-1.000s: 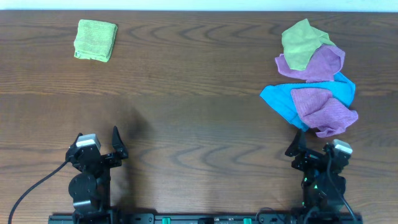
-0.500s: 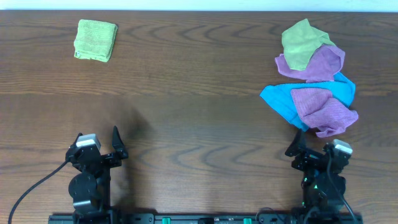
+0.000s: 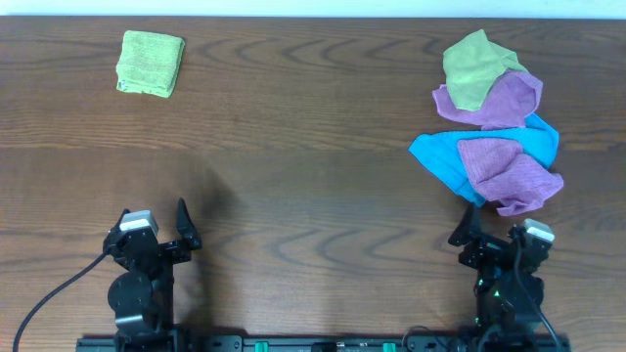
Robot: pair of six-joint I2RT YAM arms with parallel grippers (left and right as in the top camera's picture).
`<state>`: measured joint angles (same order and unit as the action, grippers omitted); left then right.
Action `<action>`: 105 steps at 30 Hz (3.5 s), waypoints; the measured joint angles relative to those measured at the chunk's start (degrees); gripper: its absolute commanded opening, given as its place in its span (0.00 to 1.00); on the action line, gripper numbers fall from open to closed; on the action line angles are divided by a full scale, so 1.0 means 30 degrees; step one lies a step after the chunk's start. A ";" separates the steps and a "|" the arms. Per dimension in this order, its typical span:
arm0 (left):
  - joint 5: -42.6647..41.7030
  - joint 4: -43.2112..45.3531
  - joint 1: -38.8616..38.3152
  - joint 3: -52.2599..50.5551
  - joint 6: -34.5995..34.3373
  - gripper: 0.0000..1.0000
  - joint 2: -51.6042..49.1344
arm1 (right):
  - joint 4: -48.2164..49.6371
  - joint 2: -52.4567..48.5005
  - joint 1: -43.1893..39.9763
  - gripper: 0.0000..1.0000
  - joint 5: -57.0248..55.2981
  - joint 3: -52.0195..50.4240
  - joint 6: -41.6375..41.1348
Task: Fold the cloth
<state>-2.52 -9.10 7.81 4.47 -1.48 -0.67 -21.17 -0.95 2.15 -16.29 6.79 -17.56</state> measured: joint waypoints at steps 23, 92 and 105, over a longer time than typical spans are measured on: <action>0.0000 0.0000 0.0000 0.0000 0.0000 0.95 0.0000 | 0.0000 0.0000 0.0000 0.99 0.0000 0.0000 0.0000; 0.0007 0.0066 0.0000 -0.0022 0.0000 0.95 0.0029 | -0.1931 -2.6090 -0.8021 0.63 0.4918 1.0418 -0.0044; 0.0007 0.0066 0.0000 -0.0022 0.0000 0.96 0.0029 | -0.1290 -2.6505 -0.8029 0.01 0.5938 1.0433 0.0080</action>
<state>-2.50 -8.91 7.81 4.40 -1.48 -0.58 -25.04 -80.47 -21.93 1.52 38.09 -17.32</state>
